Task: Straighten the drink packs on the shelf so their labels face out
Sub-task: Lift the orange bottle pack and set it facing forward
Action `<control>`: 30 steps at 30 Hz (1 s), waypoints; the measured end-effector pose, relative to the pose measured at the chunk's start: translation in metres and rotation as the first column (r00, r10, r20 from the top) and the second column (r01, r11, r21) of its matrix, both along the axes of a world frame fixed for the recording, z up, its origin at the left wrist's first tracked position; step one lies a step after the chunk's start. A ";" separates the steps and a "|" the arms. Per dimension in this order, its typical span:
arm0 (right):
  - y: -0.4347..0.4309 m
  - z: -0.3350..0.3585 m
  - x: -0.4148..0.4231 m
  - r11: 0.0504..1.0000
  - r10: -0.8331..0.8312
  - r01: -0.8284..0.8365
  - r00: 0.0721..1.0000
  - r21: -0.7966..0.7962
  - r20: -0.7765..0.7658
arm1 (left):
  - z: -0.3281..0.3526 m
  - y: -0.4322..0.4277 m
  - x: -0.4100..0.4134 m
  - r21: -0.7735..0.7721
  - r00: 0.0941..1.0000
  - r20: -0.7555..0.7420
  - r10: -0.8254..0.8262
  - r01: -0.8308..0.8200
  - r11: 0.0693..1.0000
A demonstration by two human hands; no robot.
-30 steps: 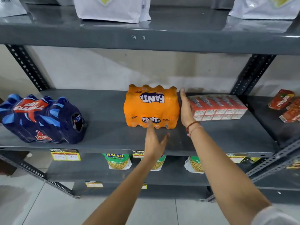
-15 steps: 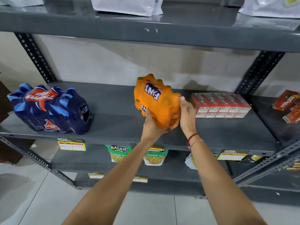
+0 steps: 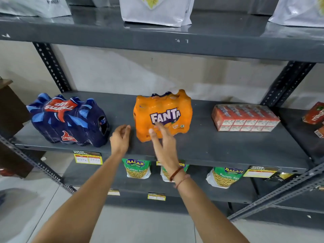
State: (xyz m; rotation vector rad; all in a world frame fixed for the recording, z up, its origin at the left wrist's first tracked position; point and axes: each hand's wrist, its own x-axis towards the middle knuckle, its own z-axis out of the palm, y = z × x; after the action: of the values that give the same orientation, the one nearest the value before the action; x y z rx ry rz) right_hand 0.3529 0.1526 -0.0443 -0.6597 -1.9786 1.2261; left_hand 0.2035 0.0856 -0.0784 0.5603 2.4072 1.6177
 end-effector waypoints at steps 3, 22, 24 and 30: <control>0.042 0.003 0.012 0.925 -0.353 0.369 0.923 0.094 -0.156 | 0.008 0.002 0.025 0.132 0.997 0.022 -0.079 0.076 0.988; 0.057 -0.022 0.035 0.955 -0.230 0.252 0.962 -0.158 0.144 | 0.012 -0.014 0.009 0.037 0.941 0.045 -0.334 0.333 0.942; 0.048 -0.024 0.038 0.955 -0.240 0.259 0.961 -0.146 0.136 | 0.010 -0.023 0.010 0.028 0.938 0.039 -0.345 0.344 0.938; 0.034 -0.026 0.041 0.948 -0.261 0.280 0.956 -0.153 0.137 | 0.011 -0.036 0.010 0.012 0.929 0.051 -0.367 0.367 0.930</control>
State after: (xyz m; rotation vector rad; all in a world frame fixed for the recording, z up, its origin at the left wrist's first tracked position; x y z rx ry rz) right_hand 0.3937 0.1866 -0.0700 -1.0730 -1.8115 1.2170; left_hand 0.2133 0.0500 -0.0675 0.8958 2.1033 1.4526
